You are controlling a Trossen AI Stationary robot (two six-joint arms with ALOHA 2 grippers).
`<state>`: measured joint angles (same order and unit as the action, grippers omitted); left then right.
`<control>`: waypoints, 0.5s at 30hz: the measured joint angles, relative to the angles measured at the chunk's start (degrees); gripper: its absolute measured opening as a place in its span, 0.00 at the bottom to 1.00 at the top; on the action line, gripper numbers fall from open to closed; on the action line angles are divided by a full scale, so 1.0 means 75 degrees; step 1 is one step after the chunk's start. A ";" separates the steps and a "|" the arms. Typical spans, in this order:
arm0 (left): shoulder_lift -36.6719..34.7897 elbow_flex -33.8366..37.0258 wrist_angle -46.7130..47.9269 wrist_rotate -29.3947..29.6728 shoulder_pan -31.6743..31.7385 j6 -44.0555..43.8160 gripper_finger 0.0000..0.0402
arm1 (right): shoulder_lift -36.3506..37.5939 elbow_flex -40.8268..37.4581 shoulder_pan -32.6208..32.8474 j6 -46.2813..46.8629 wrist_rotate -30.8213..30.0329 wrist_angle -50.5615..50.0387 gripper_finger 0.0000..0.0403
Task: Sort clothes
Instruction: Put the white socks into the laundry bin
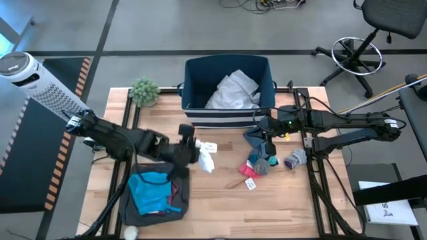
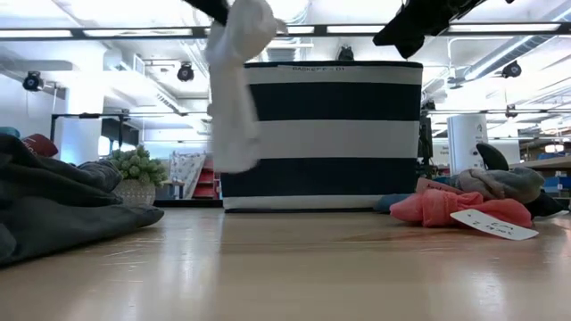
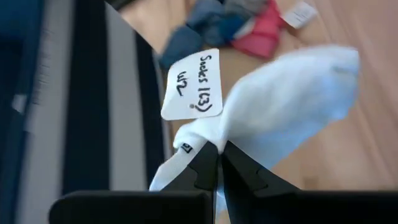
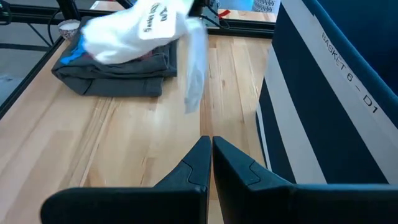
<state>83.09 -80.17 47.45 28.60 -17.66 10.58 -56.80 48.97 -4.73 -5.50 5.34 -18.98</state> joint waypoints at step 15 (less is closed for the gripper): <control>-0.1174 0.0007 -0.3618 -0.2100 0.2620 0.2459 0.00 | 0.0000 -0.0001 0.0000 0.0045 0.0001 0.0001 0.00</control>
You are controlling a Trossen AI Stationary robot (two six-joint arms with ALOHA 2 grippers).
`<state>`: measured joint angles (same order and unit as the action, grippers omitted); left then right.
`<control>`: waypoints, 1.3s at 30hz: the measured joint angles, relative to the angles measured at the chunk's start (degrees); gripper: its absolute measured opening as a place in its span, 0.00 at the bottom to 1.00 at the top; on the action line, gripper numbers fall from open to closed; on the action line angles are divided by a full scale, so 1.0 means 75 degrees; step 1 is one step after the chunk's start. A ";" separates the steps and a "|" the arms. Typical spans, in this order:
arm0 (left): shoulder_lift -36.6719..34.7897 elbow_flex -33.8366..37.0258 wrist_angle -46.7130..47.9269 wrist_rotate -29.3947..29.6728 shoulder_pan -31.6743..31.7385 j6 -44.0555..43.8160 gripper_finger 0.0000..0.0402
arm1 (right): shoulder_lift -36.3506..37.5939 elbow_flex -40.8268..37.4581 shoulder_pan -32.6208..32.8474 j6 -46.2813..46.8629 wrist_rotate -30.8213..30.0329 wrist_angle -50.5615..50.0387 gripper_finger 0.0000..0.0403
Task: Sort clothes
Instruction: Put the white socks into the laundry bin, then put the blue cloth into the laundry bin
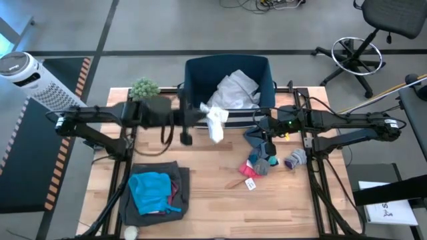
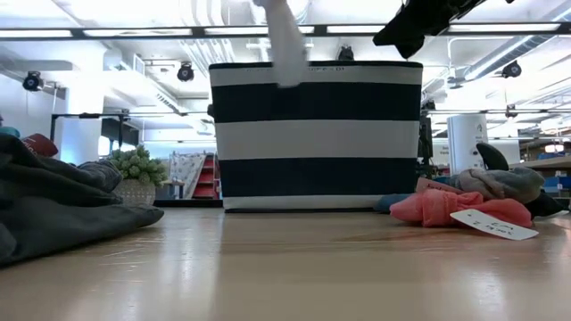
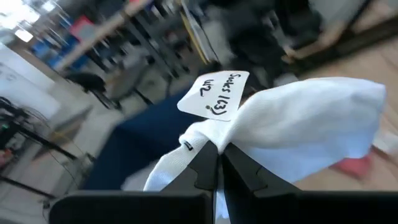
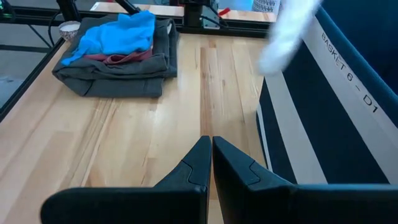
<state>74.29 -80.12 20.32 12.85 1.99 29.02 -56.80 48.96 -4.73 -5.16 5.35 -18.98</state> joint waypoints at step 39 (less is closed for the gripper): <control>0.1960 0.0015 -0.1564 -0.2430 0.3378 -0.0905 0.34 | 0.0000 -0.0046 0.0000 -0.0071 -0.0002 -0.0001 0.00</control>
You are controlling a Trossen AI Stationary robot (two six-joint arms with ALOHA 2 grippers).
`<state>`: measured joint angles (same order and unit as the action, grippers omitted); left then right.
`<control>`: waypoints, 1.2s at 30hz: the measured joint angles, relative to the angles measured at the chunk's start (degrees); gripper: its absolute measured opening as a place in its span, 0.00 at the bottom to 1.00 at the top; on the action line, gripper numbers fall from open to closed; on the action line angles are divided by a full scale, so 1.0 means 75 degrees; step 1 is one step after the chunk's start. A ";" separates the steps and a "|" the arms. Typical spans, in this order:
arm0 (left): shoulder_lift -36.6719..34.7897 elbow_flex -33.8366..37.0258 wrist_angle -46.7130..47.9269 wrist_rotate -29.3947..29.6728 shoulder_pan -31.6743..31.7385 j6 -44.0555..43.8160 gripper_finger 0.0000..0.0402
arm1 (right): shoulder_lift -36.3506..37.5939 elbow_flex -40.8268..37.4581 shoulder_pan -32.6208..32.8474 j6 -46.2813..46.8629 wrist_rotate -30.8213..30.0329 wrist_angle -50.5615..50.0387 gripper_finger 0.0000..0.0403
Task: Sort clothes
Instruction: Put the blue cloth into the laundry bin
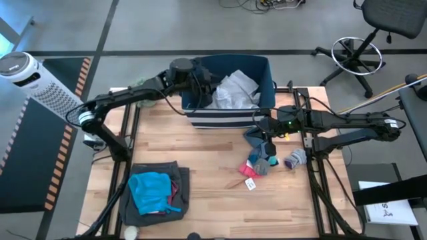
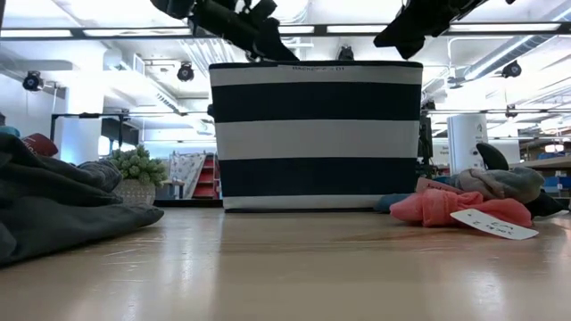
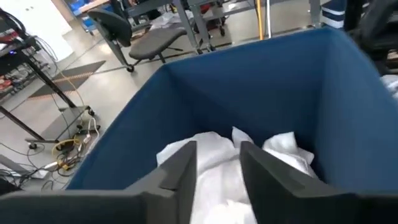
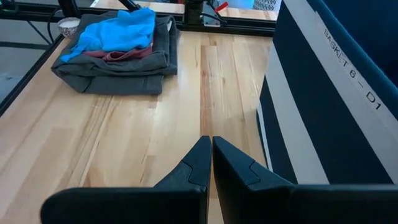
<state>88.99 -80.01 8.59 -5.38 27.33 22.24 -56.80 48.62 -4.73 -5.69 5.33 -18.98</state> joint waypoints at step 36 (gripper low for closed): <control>-0.3402 0.3245 0.4456 0.1720 -0.6572 -0.4763 0.10 | 0.0003 -0.2865 0.1695 0.0364 -0.0398 0.3943 0.00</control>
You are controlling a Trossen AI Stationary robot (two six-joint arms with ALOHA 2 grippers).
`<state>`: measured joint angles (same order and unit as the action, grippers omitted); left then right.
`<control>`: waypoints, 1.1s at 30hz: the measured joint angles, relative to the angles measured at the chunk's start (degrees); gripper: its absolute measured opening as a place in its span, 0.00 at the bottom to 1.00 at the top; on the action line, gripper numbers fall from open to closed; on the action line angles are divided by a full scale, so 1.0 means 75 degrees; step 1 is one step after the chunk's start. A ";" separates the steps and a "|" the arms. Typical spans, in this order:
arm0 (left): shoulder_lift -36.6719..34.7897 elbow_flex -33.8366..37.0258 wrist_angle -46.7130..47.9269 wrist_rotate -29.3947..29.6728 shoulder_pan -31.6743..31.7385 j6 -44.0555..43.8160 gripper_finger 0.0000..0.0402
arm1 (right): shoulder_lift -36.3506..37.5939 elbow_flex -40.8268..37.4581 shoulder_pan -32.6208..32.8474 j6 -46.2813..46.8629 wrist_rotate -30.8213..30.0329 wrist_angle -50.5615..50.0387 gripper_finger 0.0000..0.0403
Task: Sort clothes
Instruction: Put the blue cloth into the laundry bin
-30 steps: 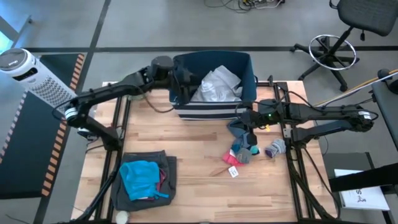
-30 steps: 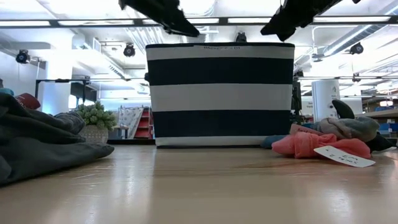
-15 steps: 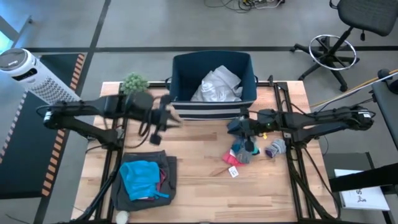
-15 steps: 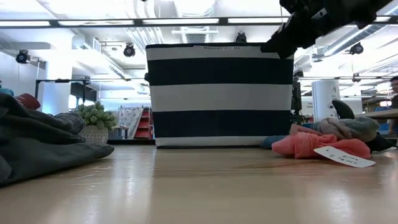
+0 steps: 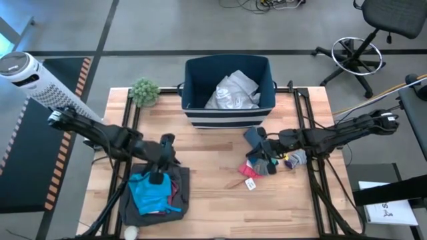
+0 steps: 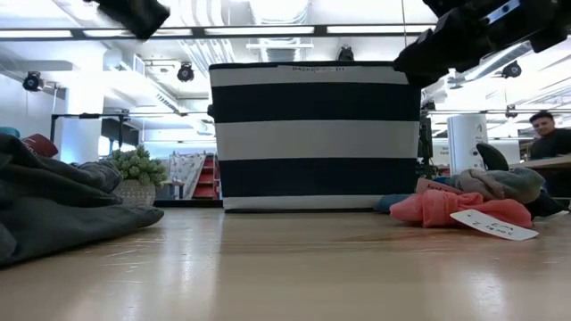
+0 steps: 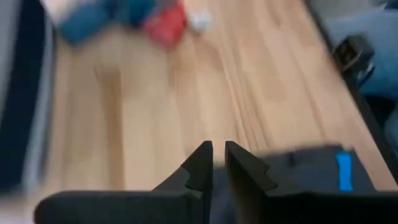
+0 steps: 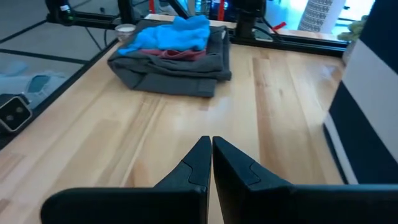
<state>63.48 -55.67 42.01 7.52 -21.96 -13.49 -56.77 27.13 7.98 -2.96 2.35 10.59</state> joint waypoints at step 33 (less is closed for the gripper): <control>0.2016 0.0578 0.2059 -0.1777 -0.0664 -0.2605 0.44 | 0.0000 -0.0160 0.0072 0.0056 -0.0137 -0.0185 0.00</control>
<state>78.60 -51.33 57.45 -5.80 -26.94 -33.02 -56.77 25.93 8.51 -2.54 1.32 9.20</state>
